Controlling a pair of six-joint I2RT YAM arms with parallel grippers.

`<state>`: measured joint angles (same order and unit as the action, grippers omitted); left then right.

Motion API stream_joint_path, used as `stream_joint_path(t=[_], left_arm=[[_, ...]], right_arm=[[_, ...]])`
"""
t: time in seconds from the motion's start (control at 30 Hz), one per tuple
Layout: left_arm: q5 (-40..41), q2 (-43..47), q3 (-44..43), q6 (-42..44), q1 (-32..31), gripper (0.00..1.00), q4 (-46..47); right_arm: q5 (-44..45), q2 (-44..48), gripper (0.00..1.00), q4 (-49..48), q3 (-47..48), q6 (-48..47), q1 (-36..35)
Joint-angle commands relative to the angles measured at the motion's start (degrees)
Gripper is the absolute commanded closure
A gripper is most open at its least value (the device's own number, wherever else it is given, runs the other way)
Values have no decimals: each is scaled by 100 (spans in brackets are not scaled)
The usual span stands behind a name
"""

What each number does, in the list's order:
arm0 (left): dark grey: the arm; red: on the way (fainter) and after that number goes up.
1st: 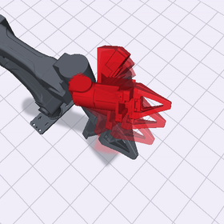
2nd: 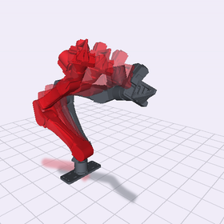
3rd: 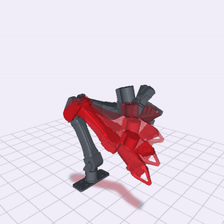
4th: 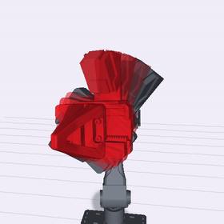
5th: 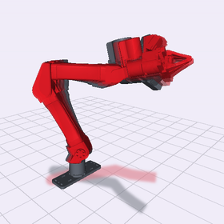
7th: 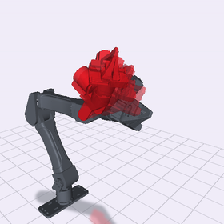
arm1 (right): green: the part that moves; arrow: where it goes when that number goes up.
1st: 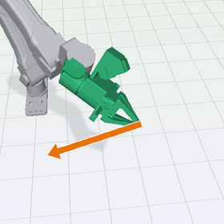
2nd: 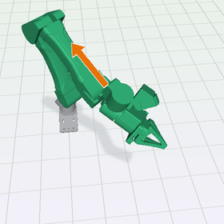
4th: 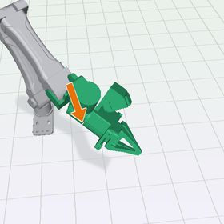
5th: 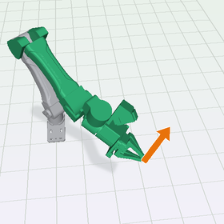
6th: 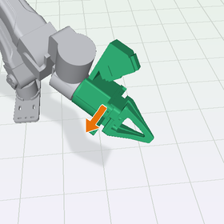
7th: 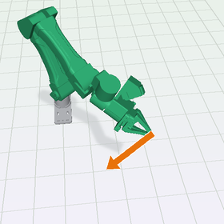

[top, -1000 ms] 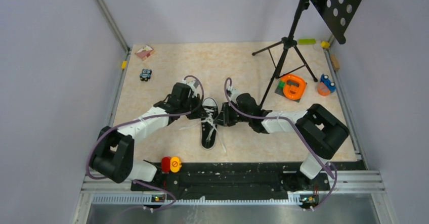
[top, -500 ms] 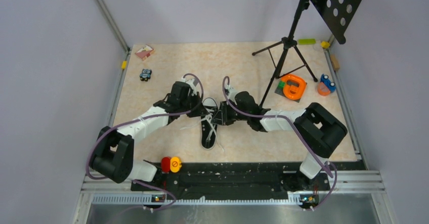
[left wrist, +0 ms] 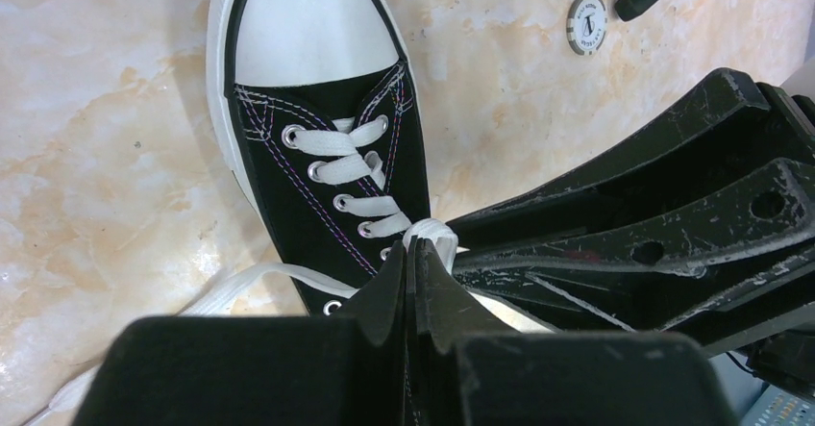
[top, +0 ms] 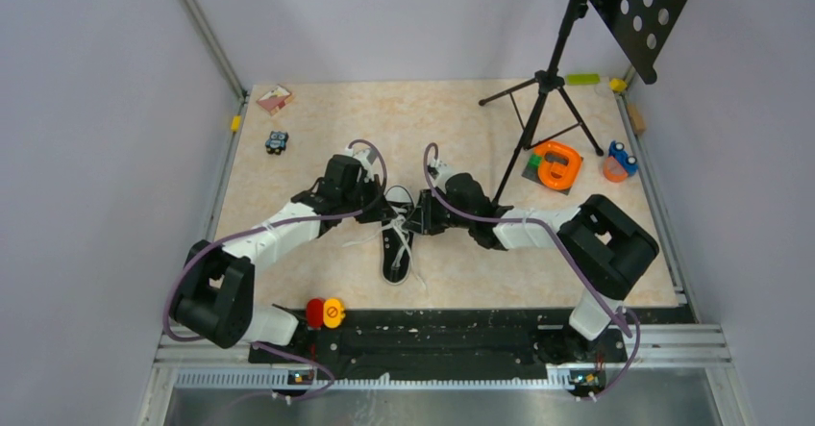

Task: Tie the shoes
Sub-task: Cross the shoelace with the shoelace.

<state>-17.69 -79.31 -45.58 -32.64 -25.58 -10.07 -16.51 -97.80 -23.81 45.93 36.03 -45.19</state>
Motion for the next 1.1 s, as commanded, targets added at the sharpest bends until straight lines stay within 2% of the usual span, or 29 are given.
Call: stream_joint_path(t=[0.0,0.3,0.73,0.87,0.97,1.07], left_arm=[[-68,27,-130,39,18,100,249],[-59,59,-89,31,18,100,259],[-48,-30,-71,83,22,100,356],[32,-63,-76,302,27,100,350],[2,-58,-84,479,27,100,382],[-70,-66,-125,513,30,100,374]], right_arm=[[315,110,80,-30,212,-82,13],[72,-97,80,-165,336,-50,-90],[-424,-146,83,-1093,-116,464,-97],[-345,-112,80,-1109,-204,495,-100],[-310,-99,71,-1076,-204,495,-96],[-275,-108,66,-1052,-199,493,-96]])
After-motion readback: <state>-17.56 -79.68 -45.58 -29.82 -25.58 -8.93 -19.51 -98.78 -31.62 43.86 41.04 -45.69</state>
